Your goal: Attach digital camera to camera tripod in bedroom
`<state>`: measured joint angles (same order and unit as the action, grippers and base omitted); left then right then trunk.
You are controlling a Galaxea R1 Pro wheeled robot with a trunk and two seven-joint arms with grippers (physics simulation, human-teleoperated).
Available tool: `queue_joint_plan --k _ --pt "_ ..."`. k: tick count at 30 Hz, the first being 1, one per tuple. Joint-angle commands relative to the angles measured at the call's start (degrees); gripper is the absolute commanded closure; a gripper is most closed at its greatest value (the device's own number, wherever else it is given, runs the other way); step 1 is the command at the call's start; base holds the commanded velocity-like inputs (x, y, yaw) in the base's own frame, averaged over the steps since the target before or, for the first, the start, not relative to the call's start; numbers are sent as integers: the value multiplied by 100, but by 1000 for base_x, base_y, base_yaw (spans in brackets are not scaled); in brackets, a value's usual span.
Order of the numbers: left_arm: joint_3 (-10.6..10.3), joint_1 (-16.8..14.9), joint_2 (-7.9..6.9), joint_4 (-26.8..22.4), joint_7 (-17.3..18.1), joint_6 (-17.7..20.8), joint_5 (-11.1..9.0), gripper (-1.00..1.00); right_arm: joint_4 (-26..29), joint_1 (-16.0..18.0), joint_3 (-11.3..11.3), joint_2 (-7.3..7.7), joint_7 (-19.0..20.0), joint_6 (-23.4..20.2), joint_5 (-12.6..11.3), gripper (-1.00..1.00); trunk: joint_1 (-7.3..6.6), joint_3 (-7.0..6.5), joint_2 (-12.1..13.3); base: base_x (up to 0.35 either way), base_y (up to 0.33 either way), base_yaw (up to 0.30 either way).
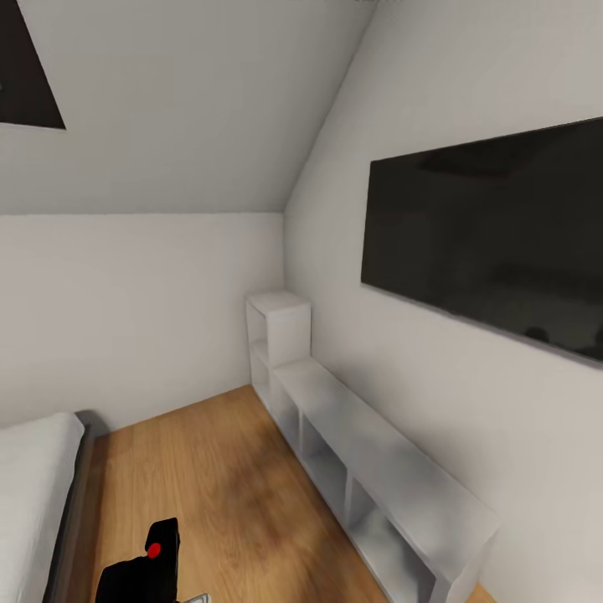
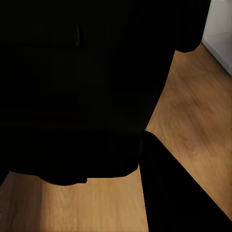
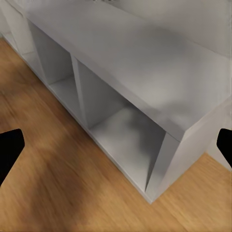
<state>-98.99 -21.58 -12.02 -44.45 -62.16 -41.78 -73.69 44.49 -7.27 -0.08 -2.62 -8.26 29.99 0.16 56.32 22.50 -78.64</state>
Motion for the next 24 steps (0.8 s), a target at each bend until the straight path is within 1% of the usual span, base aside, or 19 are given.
queue_joint_plan --k 1,24 --pt "-32 -13 -2 -11 -24 11 -5 100 7 -2 0 -2 -17 5 2 -100 -22 -13 38 0 0 0" --pt "-32 -13 5 30 -24 11 -5 100 7 -2 0 -2 -17 5 2 -100 -527 -426 960 0 0 0"
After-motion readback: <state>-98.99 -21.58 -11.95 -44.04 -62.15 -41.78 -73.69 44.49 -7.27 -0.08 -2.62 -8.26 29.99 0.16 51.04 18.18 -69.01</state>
